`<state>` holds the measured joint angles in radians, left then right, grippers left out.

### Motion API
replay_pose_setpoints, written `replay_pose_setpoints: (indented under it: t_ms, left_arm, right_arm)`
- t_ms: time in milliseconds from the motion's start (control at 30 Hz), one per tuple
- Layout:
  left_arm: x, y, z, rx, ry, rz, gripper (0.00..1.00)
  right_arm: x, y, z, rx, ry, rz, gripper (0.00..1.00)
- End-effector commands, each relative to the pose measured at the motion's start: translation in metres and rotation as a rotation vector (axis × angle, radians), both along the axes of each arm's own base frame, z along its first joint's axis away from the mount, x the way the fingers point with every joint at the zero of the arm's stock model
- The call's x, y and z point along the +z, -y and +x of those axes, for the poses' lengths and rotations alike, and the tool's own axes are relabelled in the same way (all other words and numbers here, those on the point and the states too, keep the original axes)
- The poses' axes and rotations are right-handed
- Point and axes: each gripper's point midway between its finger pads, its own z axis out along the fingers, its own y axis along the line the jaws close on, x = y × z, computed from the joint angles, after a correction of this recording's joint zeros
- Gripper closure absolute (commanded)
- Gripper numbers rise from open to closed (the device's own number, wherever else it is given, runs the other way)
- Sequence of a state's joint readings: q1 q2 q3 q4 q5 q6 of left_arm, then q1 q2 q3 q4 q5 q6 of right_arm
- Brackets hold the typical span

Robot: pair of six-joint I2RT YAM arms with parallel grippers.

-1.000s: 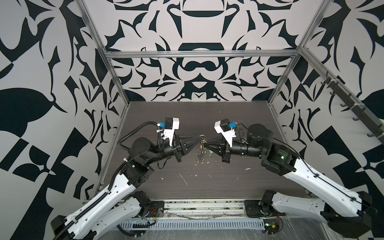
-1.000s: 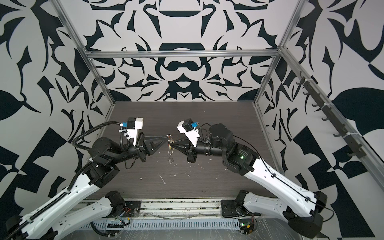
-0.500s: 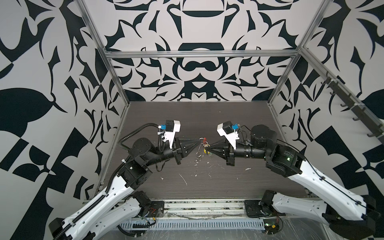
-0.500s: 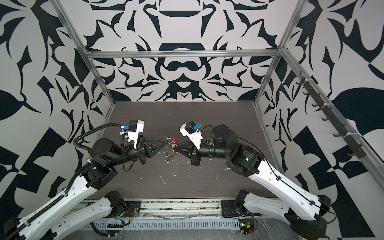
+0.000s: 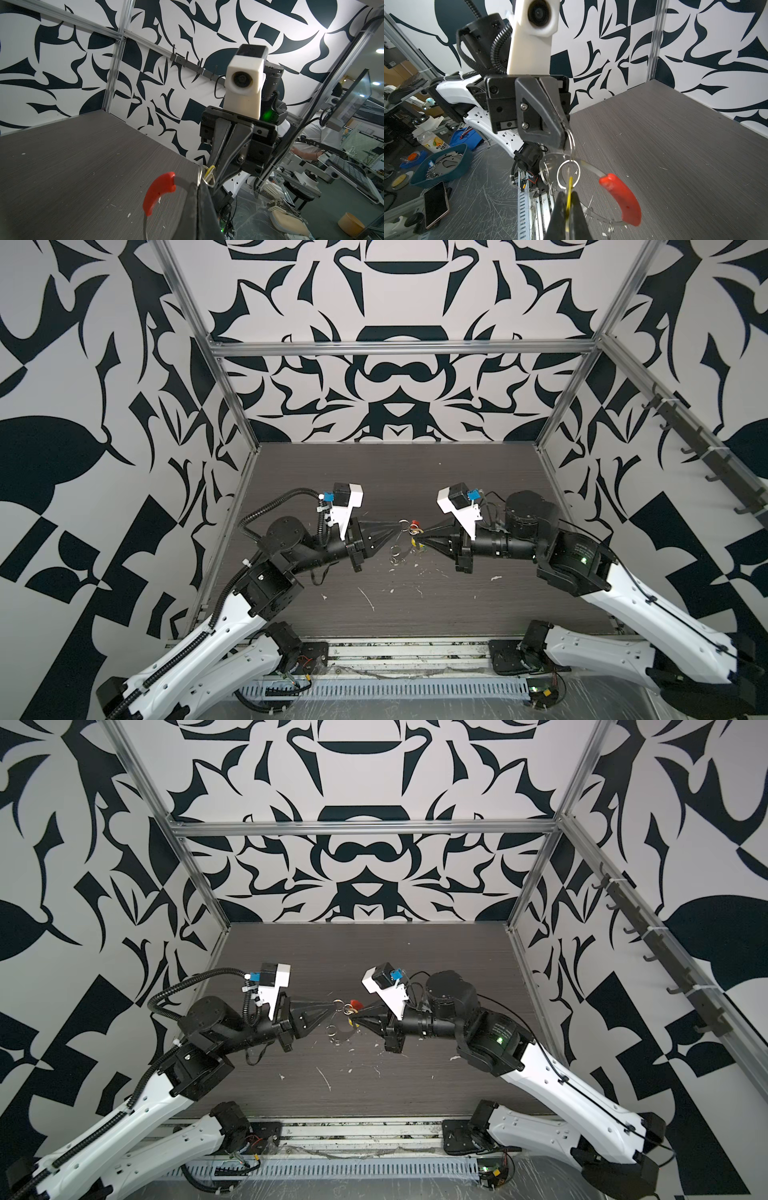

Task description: Remove the keys from the keyring

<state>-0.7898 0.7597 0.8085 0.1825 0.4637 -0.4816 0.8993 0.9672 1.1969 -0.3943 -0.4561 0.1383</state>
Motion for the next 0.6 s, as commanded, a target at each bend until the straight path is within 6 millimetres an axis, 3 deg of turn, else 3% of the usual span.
replay_pose_setpoints:
  t_ms: [0, 167, 567]
  left_arm:
    - [0.023, -0.011, 0.003, 0.061, 0.052, -0.050, 1.00]
    - [0.026, -0.012, 0.004, 0.072, 0.079, -0.051, 1.00]
    - [0.031, -0.023, 0.002, 0.128, 0.166, -0.068, 1.00]
  right_arm:
    - [0.022, 0.006, -0.013, 0.042, 0.024, 0.045, 1.00]
    - [0.015, -0.011, -0.027, 0.170, -0.081, 0.054, 1.00]
    - [0.011, -0.010, -0.024, 0.144, -0.129, 0.063, 1.00]
